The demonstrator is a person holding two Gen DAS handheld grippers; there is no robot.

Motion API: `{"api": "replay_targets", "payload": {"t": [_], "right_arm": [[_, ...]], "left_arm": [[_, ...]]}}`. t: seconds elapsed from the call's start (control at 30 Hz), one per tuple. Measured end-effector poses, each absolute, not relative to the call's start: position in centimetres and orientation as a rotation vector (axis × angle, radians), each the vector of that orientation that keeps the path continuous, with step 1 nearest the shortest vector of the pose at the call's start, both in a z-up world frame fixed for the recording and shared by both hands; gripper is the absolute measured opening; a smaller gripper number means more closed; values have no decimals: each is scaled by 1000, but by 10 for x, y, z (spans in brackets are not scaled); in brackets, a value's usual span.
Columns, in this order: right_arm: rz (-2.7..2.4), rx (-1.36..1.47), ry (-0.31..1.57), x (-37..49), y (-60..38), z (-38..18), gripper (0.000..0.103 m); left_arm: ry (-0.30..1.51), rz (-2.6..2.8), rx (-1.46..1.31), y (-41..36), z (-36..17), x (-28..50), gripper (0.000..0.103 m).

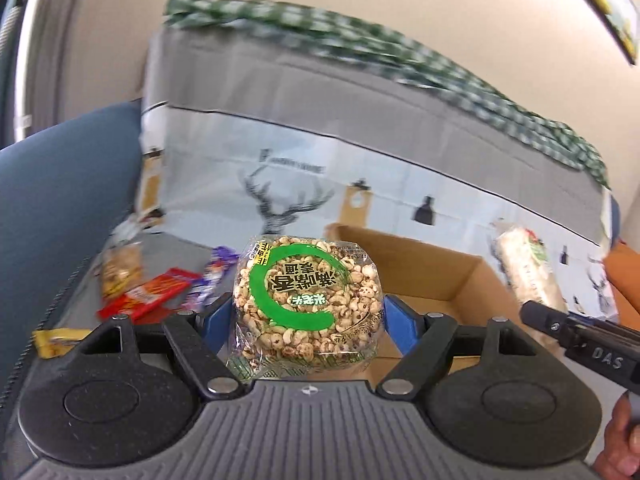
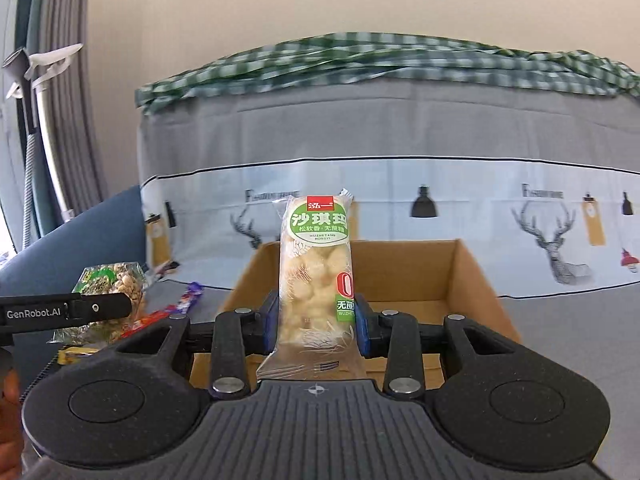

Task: Organize snacks
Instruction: 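Lift the peanut pack with the left tool while the right tool lifts the bread pack, then release the peanut pack into the box with the left tool while the right tool drops the bread pack in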

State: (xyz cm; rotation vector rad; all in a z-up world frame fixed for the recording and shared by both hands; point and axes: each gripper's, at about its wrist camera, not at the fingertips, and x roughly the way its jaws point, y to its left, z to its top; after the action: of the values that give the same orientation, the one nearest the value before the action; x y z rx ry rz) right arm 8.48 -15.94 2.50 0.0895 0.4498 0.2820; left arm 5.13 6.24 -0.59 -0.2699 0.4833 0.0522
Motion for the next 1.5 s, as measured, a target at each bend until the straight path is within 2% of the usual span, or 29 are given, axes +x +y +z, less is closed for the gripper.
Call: {"api": "replay_targets", "payload": {"t": [0.47, 0.53, 0.57, 0.77, 0.83, 0.9, 0.97, 1.03, 1.07, 1.1, 1.33, 1.5], "right_arm": [[181, 93, 490, 84, -211, 2, 37], [178, 96, 486, 84, -213, 2, 35], [181, 97, 488, 84, -214, 1, 18], [180, 98, 498, 86, -213, -1, 17], [160, 92, 499, 86, -213, -1, 24], [131, 103, 516, 88, -215, -3, 64], [112, 126, 536, 91, -219, -5, 78], [97, 146, 555, 94, -223, -7, 84], [86, 157, 566, 95, -224, -8, 95], [74, 171, 580, 97, -226, -9, 102], [19, 205, 504, 94, -239, -8, 102], [75, 267, 531, 98, -253, -18, 102]], "left_arm": [[481, -66, -229, 7, -15, 65, 82], [478, -74, -219, 3, -16, 65, 82], [476, -78, -217, 3, -16, 65, 82], [470, -124, -224, 0, -17, 64, 82], [460, -169, -230, -2, -15, 62, 84], [428, -199, -222, -4, -12, 58, 86], [412, -210, -228, -4, -11, 56, 88], [409, -201, -232, -3, -11, 56, 89], [412, -187, -230, -2, -11, 57, 89], [412, -173, -232, 0, -12, 57, 89], [407, -90, -230, 11, -18, 59, 89], [439, -62, -252, 19, -21, 62, 89]]}}
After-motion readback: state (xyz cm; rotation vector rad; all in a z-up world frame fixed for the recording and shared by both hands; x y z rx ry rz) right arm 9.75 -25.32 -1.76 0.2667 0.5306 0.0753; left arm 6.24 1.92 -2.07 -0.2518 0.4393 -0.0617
